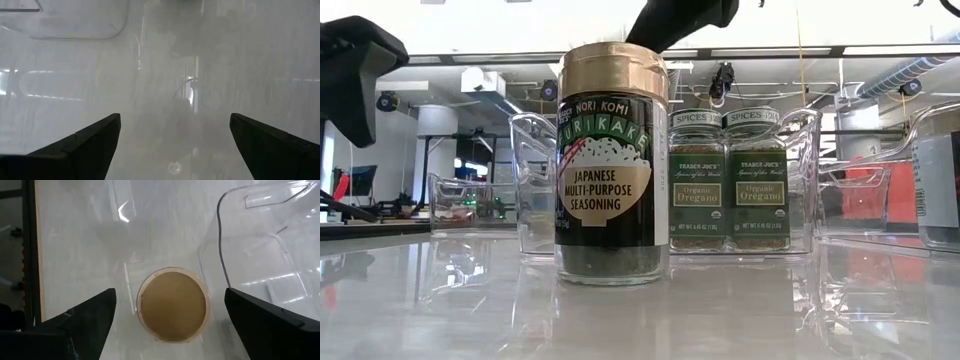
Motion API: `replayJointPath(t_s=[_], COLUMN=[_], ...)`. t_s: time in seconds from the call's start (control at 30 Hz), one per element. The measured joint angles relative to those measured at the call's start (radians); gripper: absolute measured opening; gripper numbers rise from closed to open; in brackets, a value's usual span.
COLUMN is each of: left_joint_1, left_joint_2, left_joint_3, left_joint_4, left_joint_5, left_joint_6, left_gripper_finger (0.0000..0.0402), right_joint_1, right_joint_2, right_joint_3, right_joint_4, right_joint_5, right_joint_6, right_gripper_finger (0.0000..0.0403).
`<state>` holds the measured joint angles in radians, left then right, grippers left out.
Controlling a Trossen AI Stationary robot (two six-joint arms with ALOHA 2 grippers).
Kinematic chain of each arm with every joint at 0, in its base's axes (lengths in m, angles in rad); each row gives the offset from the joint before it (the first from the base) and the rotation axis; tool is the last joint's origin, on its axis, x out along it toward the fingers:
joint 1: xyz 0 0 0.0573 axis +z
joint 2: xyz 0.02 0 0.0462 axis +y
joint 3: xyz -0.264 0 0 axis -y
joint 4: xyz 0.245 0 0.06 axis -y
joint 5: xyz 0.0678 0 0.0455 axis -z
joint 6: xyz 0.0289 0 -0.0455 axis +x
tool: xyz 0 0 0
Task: Sort spices by type
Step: Put the gold seasoning bottle into the bottom right transparent bin
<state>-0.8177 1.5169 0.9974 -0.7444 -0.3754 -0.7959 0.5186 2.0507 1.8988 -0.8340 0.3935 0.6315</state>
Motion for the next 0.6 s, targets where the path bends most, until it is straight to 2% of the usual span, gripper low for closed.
replayJointPath(t_s=[0.47, 0.6], left_joint_1=[0.000, 0.000], left_joint_2=[-0.002, -0.002], left_joint_3=[-0.005, -0.005], left_joint_4=[0.005, 0.008], left_joint_5=[0.000, 0.000], left_joint_6=[-0.017, -0.017], left_gripper_finger=[0.0359, 0.0359], right_joint_1=[-0.003, -0.017], right_joint_2=[0.061, 0.061], right_joint_3=[0.000, 0.000], right_joint_4=[0.002, 0.001], right_joint_5=[-0.009, -0.062], right_joint_6=[-0.003, -0.006], right_gripper_finger=[0.0364, 0.0364])
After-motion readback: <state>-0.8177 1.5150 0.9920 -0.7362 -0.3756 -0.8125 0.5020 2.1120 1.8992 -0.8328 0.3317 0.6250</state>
